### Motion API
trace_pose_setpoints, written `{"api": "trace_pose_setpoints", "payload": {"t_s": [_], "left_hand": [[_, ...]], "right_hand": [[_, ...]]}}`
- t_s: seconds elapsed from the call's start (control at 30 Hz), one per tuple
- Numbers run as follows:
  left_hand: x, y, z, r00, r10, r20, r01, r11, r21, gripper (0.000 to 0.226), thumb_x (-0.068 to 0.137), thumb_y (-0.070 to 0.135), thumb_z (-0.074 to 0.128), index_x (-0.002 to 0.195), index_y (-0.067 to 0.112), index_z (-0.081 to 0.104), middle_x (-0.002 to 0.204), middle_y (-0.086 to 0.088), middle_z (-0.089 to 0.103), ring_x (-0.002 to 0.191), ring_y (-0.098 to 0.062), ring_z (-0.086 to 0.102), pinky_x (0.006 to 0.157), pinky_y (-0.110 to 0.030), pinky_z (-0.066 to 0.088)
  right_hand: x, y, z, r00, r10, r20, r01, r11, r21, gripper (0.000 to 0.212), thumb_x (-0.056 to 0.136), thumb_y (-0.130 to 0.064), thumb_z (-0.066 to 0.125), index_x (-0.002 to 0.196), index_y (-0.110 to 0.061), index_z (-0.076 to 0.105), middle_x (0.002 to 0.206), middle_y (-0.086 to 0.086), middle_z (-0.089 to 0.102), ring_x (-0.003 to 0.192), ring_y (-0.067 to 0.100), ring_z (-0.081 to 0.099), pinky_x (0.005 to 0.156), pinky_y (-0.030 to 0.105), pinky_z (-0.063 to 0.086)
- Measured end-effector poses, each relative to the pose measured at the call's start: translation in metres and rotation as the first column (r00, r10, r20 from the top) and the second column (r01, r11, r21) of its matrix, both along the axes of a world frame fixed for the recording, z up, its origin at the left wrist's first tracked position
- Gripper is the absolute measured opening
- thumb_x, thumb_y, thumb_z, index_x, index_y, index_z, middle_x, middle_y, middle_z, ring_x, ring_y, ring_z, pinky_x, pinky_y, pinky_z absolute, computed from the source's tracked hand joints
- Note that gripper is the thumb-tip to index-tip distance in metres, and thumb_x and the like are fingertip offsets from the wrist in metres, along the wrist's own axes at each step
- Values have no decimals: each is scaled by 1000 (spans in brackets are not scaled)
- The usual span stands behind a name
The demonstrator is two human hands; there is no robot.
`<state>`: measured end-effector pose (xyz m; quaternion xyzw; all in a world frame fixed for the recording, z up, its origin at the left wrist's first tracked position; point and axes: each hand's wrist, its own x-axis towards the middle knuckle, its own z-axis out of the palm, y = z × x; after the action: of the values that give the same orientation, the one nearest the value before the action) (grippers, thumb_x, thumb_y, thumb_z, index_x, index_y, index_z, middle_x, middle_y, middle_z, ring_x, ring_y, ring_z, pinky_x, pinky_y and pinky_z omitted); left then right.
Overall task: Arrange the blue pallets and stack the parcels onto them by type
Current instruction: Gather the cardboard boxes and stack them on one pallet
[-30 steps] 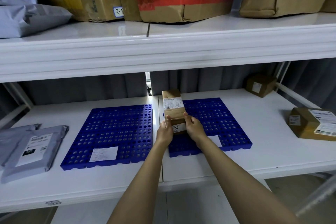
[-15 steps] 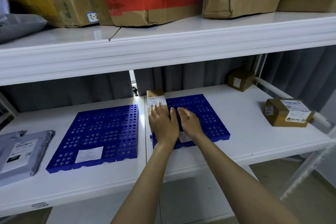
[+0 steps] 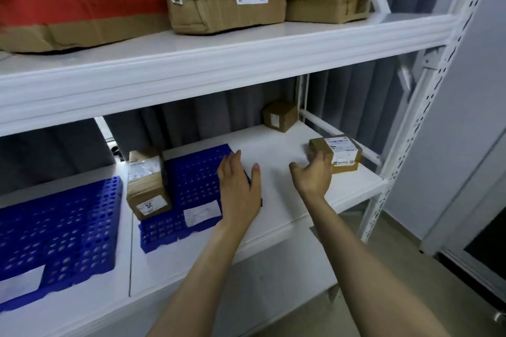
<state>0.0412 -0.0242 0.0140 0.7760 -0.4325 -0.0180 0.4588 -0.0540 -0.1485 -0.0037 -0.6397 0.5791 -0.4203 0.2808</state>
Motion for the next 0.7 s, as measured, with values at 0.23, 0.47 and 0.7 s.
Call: {"api": "trace_pose_setpoints", "payload": {"t_s": [0.23,0.47,0.7], "left_hand": [[-24,-33,-2,997,-70,-34,71,997,38,50,102,35,38,147,14,32,156,-6,28,145,-21,19,119,-41,22],[-28,-51,-1,996,-86,7,86,996,35,46,102,30,40,143,10,37,148,-8,36,139,-19,28,116,-32,25],[-22,-61,-8,996,-85,25,83,993,79,47,102,33,38,144,12,36,149,-5,36,138,-16,27,107,-17,17]], "right_hand": [[-38,-61,-9,985,-120,-128,137,981,138,91,71,-43,80,142,-11,32,158,16,13,142,38,17,112,46,30],[-38,-117,-16,992,-96,-80,113,960,256,126,57,-57,85,151,-23,9,160,17,-9,147,41,-2,119,51,12],[-43,-150,-35,991,-103,-85,121,960,252,123,61,-45,88,151,-24,7,158,18,1,146,38,5,119,47,16]]}}
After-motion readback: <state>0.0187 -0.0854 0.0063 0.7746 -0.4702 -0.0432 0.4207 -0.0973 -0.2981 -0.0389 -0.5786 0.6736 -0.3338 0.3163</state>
